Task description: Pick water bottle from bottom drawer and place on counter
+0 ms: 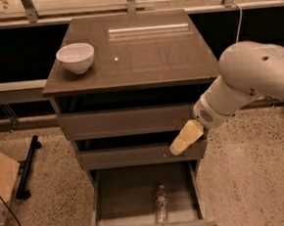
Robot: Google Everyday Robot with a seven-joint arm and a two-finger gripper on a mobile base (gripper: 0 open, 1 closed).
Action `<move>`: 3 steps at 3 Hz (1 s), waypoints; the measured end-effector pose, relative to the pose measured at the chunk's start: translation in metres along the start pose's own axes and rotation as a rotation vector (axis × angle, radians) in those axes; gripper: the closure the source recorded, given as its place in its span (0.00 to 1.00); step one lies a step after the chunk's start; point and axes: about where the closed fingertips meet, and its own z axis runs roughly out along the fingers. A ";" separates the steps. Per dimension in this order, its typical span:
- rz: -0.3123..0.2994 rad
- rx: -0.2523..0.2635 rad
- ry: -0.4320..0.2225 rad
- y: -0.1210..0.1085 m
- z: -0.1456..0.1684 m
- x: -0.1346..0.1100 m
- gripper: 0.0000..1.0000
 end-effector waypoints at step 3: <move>0.193 -0.112 0.015 -0.007 0.099 0.020 0.00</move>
Offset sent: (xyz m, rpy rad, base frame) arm 0.0130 0.0140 -0.1109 0.1169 0.1556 -0.1519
